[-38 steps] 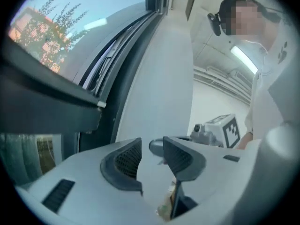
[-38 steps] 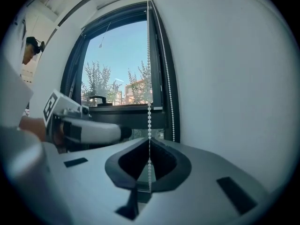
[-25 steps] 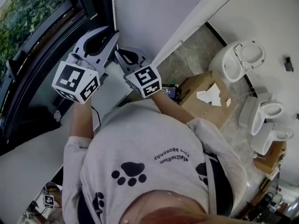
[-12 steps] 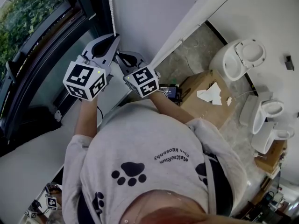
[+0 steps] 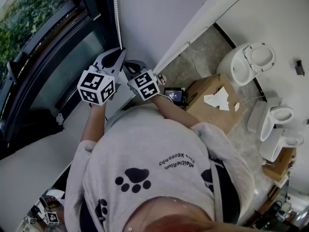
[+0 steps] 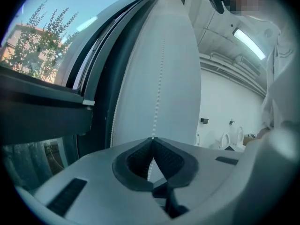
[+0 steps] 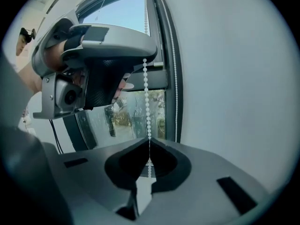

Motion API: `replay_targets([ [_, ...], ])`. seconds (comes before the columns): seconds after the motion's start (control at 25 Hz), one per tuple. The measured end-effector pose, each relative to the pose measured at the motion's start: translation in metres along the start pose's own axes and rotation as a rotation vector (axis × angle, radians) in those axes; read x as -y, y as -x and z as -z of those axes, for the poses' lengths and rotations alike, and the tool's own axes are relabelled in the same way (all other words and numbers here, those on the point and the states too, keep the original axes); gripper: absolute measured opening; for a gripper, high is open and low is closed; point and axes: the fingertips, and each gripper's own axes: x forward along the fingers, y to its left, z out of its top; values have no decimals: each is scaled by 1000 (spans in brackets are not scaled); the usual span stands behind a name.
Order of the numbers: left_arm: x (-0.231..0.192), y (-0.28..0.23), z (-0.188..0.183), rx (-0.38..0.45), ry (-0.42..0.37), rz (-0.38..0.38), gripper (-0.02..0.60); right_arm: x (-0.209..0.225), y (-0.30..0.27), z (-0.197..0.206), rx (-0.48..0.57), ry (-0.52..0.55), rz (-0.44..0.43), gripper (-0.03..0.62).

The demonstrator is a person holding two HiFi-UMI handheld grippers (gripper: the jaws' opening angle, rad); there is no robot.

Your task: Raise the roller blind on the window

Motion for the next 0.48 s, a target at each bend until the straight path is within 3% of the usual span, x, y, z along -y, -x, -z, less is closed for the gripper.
replay_targets([
  [0.48,-5,-3,35,-26,46,-23,12,0,-6,33,-86,26,-14,12],
])
